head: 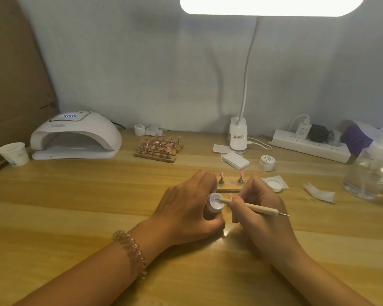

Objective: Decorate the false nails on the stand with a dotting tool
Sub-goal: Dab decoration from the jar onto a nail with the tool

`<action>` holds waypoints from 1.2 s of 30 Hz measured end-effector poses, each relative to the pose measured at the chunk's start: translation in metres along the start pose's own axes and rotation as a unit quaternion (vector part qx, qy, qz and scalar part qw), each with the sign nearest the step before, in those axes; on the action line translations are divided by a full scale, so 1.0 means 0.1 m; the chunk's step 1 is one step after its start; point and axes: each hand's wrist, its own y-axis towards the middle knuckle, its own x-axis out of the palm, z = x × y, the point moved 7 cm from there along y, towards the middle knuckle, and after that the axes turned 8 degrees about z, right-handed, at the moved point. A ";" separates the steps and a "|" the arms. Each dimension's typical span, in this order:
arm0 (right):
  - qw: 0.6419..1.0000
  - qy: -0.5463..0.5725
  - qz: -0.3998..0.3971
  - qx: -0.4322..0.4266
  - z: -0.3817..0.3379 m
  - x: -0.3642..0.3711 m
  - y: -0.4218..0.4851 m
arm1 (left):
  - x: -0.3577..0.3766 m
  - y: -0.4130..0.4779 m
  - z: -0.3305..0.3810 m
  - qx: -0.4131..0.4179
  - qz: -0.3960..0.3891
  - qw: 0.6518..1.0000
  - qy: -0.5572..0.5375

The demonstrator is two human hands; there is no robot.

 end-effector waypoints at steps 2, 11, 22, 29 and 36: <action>1.000 -0.008 0.004 -0.004 0.00 0.00 0.01 | 0.00 0.00 0.00 -0.001 0.000 1.000 0.000; 1.000 -0.014 0.017 -0.018 -0.01 -0.03 0.01 | -0.01 0.00 0.01 0.000 -0.003 1.000 -0.004; 1.000 -0.020 -0.001 -0.010 0.05 0.00 0.02 | -0.01 0.01 0.00 0.002 -0.001 1.000 -0.004; 0.999 0.012 0.040 -0.016 -0.03 -0.09 0.02 | -0.01 0.01 -0.01 -0.002 0.001 1.000 -0.003; 0.997 0.071 0.024 0.010 0.01 -0.08 0.03 | -0.02 0.01 -0.04 -0.015 0.014 1.000 -0.008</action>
